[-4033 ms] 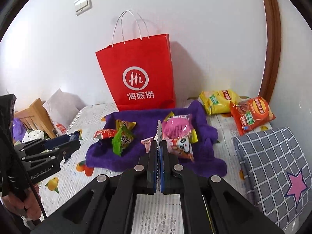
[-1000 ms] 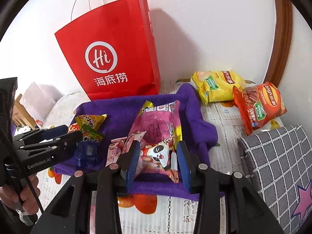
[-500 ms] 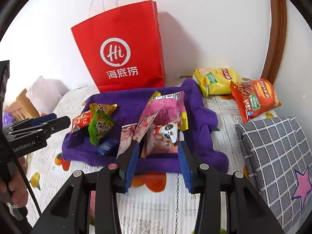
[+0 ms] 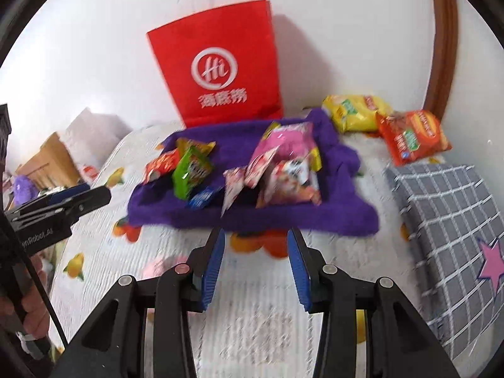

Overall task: Organize snacks
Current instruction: 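Withdraw both tools toward the pink packets on the sheet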

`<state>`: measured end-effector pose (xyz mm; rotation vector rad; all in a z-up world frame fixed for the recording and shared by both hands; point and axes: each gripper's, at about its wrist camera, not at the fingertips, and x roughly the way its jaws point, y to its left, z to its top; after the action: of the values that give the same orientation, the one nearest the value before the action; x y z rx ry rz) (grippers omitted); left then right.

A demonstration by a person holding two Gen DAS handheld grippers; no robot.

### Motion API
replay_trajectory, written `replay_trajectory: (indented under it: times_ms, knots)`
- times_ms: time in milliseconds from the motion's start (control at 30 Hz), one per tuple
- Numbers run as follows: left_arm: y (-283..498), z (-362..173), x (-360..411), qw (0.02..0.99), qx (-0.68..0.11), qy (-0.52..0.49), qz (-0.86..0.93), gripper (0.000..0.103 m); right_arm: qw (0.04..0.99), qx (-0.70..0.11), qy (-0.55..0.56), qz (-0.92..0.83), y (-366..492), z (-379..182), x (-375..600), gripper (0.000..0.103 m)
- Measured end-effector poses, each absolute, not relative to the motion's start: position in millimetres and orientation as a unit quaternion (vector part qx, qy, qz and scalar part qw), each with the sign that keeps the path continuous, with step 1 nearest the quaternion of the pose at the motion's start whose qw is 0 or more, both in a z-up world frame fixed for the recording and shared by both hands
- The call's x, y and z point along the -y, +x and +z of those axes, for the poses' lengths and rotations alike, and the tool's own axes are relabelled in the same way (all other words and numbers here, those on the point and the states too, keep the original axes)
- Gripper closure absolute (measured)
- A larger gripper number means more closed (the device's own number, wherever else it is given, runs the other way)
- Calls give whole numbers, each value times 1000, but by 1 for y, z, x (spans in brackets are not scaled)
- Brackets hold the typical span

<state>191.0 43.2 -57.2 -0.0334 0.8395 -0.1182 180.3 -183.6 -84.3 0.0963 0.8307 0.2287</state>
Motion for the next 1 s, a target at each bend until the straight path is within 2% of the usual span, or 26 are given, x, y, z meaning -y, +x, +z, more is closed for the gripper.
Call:
replay_trajectory:
  times_ms: [433,1000]
  knots:
    - [165,-80,-72,905,-422,-15,-51,50,896,-422,53,129,156,-111,148,62]
    - [187,-120,-107,890,-449,-30,-70,50,869,-475,40,131,184,-167,86,61]
